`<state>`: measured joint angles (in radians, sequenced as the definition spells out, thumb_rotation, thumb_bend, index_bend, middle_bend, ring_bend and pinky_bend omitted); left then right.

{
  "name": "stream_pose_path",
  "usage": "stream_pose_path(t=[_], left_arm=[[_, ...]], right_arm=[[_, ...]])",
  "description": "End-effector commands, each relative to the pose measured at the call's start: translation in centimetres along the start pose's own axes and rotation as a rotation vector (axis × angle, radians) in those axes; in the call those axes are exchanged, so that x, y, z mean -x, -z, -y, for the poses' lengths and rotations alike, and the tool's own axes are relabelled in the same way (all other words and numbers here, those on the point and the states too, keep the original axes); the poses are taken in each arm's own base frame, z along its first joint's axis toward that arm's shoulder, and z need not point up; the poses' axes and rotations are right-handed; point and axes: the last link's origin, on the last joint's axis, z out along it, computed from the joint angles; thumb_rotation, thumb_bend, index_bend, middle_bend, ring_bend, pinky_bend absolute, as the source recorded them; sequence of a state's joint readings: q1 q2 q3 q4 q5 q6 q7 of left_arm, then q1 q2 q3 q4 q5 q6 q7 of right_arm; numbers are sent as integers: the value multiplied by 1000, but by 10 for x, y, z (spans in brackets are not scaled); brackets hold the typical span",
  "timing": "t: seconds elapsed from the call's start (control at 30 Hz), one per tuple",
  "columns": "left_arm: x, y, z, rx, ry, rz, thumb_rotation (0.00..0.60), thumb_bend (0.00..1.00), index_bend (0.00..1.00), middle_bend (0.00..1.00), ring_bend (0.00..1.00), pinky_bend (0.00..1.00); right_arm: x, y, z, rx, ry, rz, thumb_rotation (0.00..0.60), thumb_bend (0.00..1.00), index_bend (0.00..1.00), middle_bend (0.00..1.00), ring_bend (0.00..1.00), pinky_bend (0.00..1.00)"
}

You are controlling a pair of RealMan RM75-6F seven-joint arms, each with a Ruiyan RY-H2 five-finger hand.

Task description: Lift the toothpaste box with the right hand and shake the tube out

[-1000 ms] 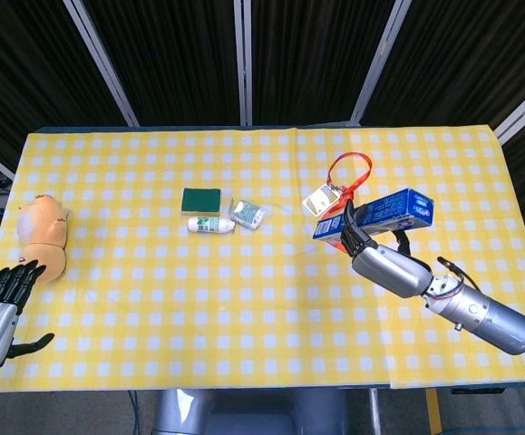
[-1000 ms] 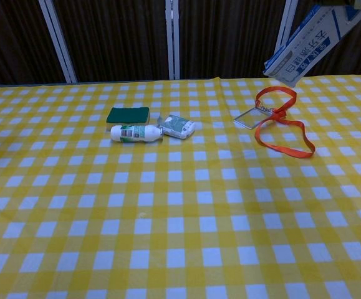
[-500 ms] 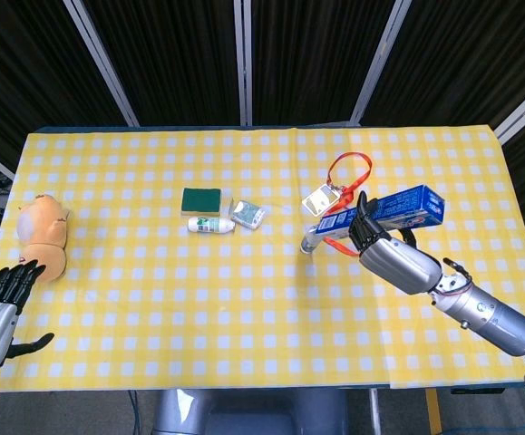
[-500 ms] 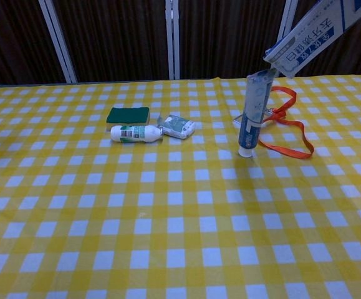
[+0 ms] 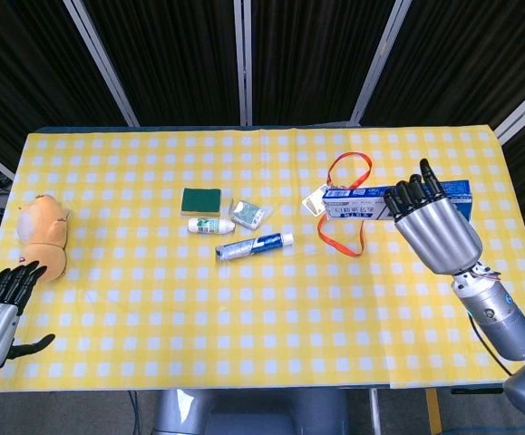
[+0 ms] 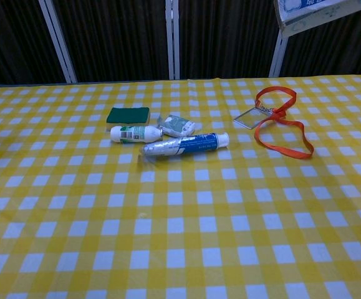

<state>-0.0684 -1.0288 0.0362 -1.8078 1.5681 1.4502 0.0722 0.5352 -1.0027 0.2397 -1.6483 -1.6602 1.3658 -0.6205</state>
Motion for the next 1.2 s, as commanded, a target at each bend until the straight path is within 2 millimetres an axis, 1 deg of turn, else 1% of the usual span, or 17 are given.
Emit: stream_pose_path(t=[0.03, 0.1, 0.17, 0.27, 0.37, 0.4, 0.43, 0.47, 0.5, 0.53, 0.57, 0.63, 0.67, 0.77, 0.9, 1.03, 1.2], left_arm=[[1, 0, -1, 2, -2, 3, 600, 0, 0, 0, 0, 0], [2, 1, -2, 3, -3, 5, 600, 0, 0, 0, 0, 0], [2, 1, -2, 3, -4, 5, 600, 0, 0, 0, 0, 0], [2, 1, -2, 0, -5, 7, 600, 0, 0, 0, 0, 0], [3, 0, 0, -5, -7, 8, 600, 0, 0, 0, 0, 0], [3, 0, 0, -7, -7, 9, 600, 0, 0, 0, 0, 0], [3, -1, 1, -9, -8, 9, 600, 0, 0, 0, 0, 0], [3, -1, 1, -10, -8, 10, 600, 0, 0, 0, 0, 0], [3, -1, 1, -12, -8, 11, 600, 0, 0, 0, 0, 0], [3, -2, 2, -14, -8, 12, 600, 0, 0, 0, 0, 0], [3, -2, 2, -15, -8, 13, 600, 0, 0, 0, 0, 0], [3, -3, 4, -24, -4, 13, 600, 0, 0, 0, 0, 0], [2, -3, 5, -25, -2, 12, 600, 0, 0, 0, 0, 0], [0, -2, 6, -26, 4, 8, 600, 0, 0, 0, 0, 0], [-3, -1, 7, -24, 10, -3, 600, 0, 0, 0, 0, 0], [-7, 2, 7, -19, 18, -17, 600, 0, 0, 0, 0, 0], [-10, 6, 4, -3, 24, -26, 600, 0, 0, 0, 0, 0]], right_arm=[[15, 22, 27, 34, -287, 177, 600, 462, 499, 472, 372, 270], [22, 29, 42, 29, -379, 256, 600, 462, 499, 472, 372, 274], [30, 33, 54, 26, -433, 310, 600, 462, 499, 472, 372, 285], [43, 39, 73, 20, -490, 375, 600, 463, 498, 472, 371, 301], [54, 41, 91, 3, -511, 408, 600, 463, 487, 465, 371, 301], [56, 41, 96, -2, -518, 415, 600, 462, 465, 455, 369, 301], [58, 42, 100, -9, -525, 423, 600, 447, 379, 405, 353, 300], [59, 42, 103, -17, -529, 430, 600, 397, 237, 301, 313, 295], [60, 43, 107, -40, -535, 441, 600, 343, 145, 213, 273, 287], [61, 44, 110, -60, -546, 454, 600, 240, 38, 93, 203, 266], [62, 45, 113, -71, -568, 472, 600, 139, 0, 21, 140, 244], [57, 45, 116, -61, -664, 494, 600, 32, 0, 0, 72, 203], [55, 46, 115, -57, -679, 490, 600, 6, 0, 0, 49, 182], [45, 51, 105, -48, -687, 454, 600, 0, 0, 0, 26, 133], [34, 67, 89, -34, -659, 386, 600, 0, 0, 0, 23, 98], [25, 99, 62, 31, -636, 278, 600, 0, 0, 0, 17, 77], [25, 141, 37, 160, -659, 234, 600, 0, 0, 0, 5, 43]])
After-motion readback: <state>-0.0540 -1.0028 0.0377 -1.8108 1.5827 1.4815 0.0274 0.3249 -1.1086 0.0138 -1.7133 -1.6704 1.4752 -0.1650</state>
